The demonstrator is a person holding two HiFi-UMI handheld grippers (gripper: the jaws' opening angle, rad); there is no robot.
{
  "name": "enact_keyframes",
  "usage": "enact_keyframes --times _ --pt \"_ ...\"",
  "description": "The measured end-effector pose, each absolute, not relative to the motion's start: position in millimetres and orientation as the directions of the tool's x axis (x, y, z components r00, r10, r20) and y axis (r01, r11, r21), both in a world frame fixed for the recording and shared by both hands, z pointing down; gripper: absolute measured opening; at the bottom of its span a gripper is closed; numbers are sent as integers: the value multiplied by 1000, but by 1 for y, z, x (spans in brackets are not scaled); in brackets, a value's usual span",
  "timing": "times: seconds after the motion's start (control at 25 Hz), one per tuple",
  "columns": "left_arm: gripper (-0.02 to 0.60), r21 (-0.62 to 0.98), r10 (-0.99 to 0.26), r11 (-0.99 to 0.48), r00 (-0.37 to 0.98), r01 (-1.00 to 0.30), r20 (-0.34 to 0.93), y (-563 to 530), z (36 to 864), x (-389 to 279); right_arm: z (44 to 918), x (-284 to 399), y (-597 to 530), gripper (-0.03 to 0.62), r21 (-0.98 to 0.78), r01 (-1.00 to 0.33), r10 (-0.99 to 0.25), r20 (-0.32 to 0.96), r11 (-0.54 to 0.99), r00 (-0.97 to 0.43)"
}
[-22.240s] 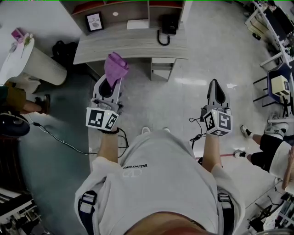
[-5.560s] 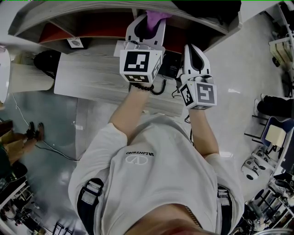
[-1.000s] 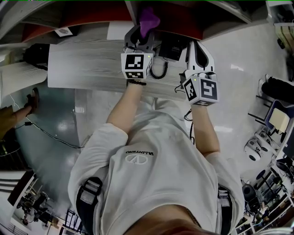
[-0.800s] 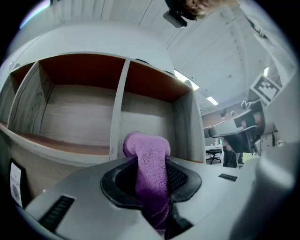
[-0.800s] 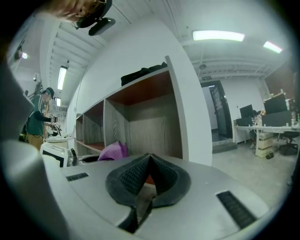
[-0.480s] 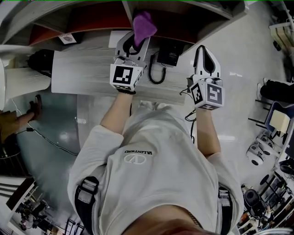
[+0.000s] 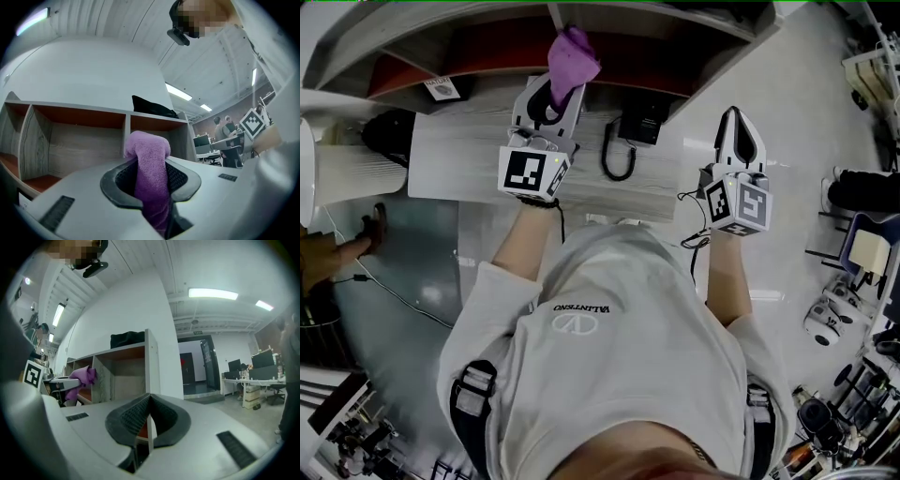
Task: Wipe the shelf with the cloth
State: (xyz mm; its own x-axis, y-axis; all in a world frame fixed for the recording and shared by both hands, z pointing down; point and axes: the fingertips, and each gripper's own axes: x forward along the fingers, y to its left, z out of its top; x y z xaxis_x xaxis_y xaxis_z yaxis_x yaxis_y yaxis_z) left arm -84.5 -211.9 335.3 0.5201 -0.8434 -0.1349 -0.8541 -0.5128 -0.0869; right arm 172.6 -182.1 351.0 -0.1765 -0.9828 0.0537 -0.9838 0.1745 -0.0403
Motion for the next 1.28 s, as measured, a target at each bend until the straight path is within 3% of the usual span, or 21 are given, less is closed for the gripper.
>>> enact_keyframes --times 0.48,1.28 --pt "103 -96 -867 -466 475 -880 -148 -198 326 -125 329 219 -156 0 -19 -996 -996 18 88 -89" --pt "103 -120 -889 -409 425 -905 -172 -182 311 -156 318 242 -139 0 -22 -999 -999 -13 44 -43"
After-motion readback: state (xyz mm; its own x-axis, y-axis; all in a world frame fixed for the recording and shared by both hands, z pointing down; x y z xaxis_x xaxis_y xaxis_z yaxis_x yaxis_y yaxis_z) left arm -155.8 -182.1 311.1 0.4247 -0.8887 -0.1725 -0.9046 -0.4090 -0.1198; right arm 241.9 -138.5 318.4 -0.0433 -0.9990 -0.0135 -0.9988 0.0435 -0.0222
